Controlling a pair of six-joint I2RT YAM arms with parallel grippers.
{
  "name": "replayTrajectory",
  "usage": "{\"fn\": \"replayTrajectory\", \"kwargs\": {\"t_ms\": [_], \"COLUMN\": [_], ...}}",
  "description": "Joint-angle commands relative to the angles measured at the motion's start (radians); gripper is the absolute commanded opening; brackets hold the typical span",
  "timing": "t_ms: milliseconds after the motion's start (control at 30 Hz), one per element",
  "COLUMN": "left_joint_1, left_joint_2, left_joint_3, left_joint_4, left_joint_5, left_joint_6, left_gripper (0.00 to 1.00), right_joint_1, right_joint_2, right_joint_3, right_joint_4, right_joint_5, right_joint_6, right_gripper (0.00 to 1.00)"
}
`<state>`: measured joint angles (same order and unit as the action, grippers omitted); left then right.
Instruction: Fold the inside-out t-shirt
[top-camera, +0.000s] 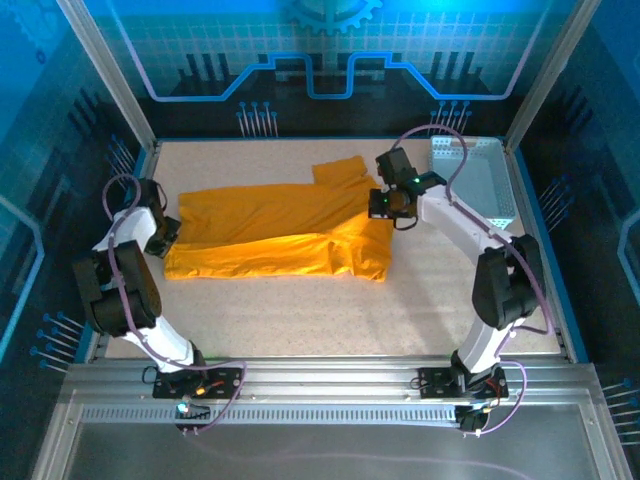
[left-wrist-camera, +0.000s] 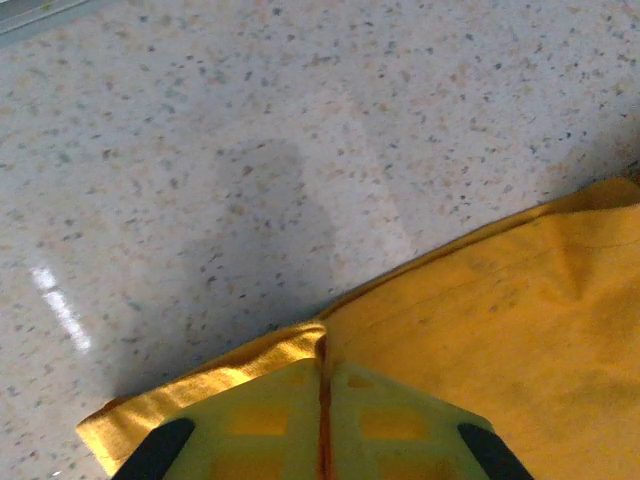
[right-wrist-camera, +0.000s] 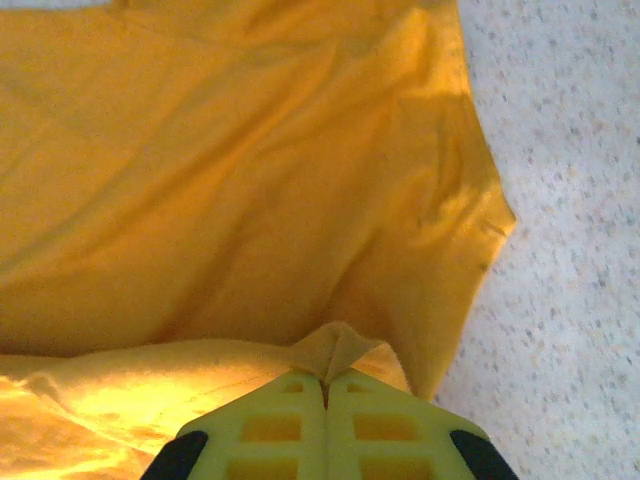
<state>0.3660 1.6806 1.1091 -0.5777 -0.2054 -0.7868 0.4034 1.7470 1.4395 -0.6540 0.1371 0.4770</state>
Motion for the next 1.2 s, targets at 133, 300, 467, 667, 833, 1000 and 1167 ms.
{"fn": "replayTrajectory", "kwargs": {"t_ms": [133, 300, 467, 667, 833, 1000, 1167], "left_joint_1": [-0.028, -0.042, -0.045, -0.045, -0.103, -0.18, -0.185], "left_joint_2": [0.097, 0.144, 0.127, -0.105, -0.307, -0.241, -0.136], "left_joint_3": [0.104, 0.153, 0.204, 0.114, -0.133, -0.222, -0.25], "left_joint_4": [-0.051, -0.066, -0.148, -0.183, -0.055, 0.018, 0.101], "left_joint_5": [-0.058, -0.059, -0.078, -0.115, 0.075, 0.204, 0.265], "left_joint_6": [0.009, 0.026, 0.052, 0.08, 0.067, 0.107, 0.115], "left_gripper": [0.1, 0.16, 0.54, 0.88, 0.89, 0.89, 0.89], "right_joint_1": [-0.014, -0.016, -0.017, -0.017, -0.017, 0.014, 0.078], "right_joint_2": [0.136, 0.203, 0.199, -0.023, -0.266, -0.446, -0.513], "right_joint_3": [0.134, 0.215, 0.286, 0.086, -0.27, -0.55, -0.703], "right_joint_4": [-0.053, -0.079, -0.163, -0.161, -0.033, 0.088, 0.171], "right_joint_5": [0.074, 0.094, 0.13, 0.093, -0.086, -0.245, -0.246], "right_joint_6": [-0.066, -0.089, -0.108, -0.105, -0.067, -0.078, -0.076], "right_gripper": [0.0, 0.03, 0.5, 0.64, 0.6, 0.57, 0.56]}}
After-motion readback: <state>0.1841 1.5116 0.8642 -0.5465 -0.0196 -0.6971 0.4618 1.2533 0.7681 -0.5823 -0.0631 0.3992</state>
